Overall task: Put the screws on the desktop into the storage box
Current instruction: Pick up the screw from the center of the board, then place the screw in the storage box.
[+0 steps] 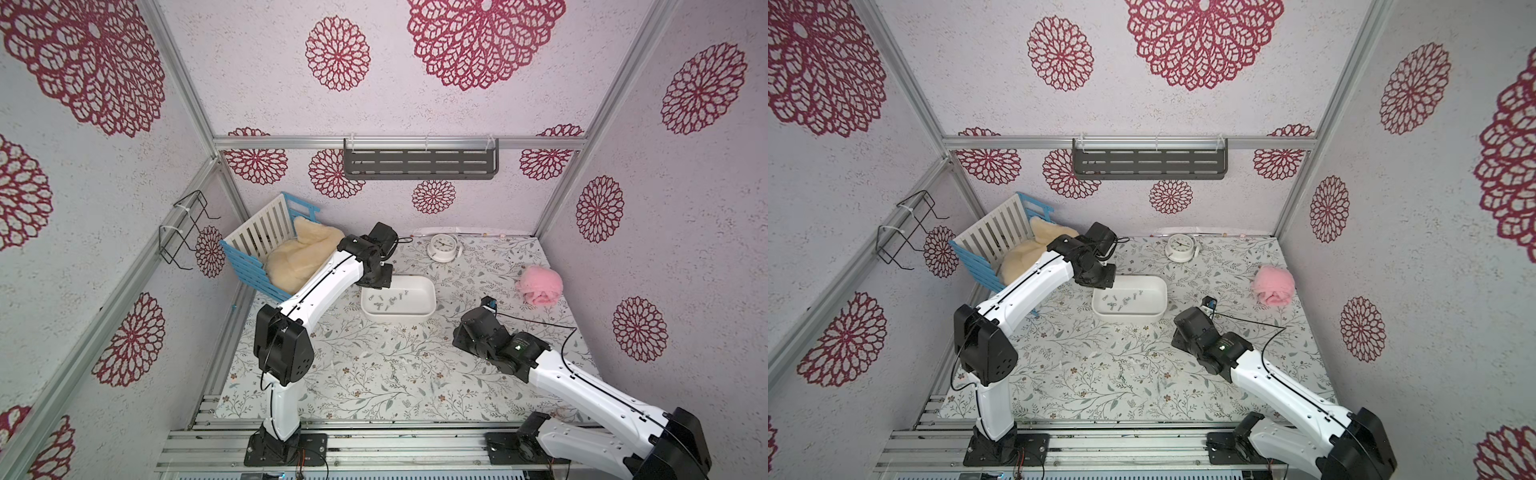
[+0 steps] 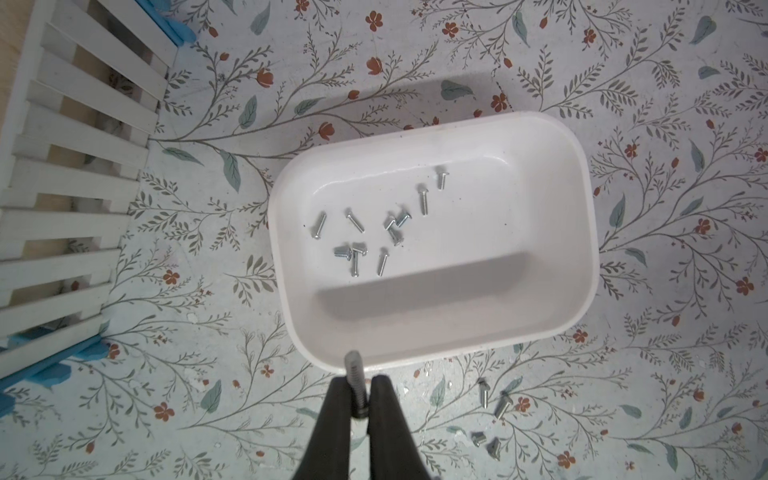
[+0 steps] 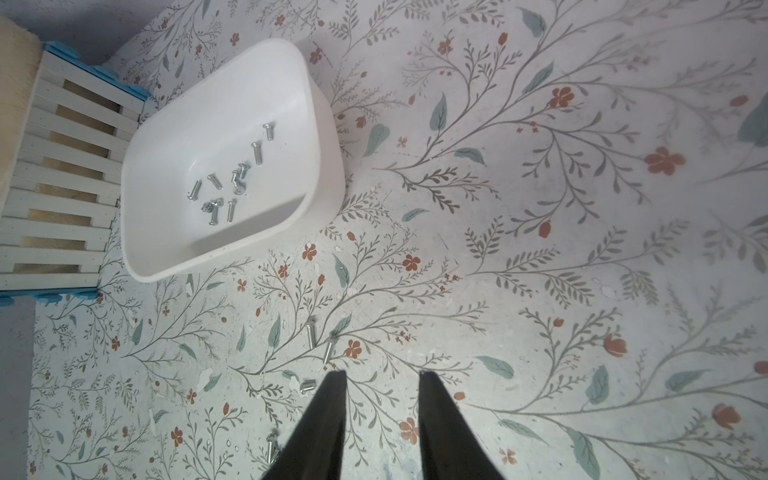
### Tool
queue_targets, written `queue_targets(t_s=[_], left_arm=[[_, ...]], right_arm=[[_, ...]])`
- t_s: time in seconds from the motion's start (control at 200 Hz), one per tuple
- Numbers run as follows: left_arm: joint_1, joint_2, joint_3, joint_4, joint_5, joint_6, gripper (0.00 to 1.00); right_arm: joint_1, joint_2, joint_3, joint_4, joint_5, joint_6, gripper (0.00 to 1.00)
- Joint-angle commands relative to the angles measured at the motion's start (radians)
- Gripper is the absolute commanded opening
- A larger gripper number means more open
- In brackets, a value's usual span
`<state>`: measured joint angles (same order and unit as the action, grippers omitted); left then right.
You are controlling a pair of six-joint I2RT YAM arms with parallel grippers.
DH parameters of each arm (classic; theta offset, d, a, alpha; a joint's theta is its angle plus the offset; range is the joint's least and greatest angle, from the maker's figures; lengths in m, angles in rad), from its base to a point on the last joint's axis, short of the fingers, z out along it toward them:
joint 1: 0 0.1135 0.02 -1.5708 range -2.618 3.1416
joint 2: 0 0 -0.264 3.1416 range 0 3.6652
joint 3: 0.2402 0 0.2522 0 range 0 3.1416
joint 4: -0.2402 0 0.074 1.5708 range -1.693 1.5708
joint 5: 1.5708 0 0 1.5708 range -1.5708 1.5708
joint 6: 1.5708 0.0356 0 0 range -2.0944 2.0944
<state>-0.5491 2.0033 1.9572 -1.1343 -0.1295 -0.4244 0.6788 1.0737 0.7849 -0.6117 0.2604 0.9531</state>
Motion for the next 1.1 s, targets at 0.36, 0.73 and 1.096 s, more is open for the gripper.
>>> queue_targets(t_s=[0.36,0.73,1.096], left_arm=[[0.058,0.225,0.128,-0.036,0.066,0.014,0.04],[0.057,0.295,0.112,-0.036,0.098,0.001,0.04],[0.055,0.329,0.111,-0.036,0.120,-0.003,0.09]], right_arm=[[-0.007,0.025,0.025,0.045,-0.024,-0.023,0.34],[-0.007,0.039,0.008,0.070,-0.038,-0.016,0.34],[-0.007,0.024,-0.006,0.063,-0.048,0.000,0.34]])
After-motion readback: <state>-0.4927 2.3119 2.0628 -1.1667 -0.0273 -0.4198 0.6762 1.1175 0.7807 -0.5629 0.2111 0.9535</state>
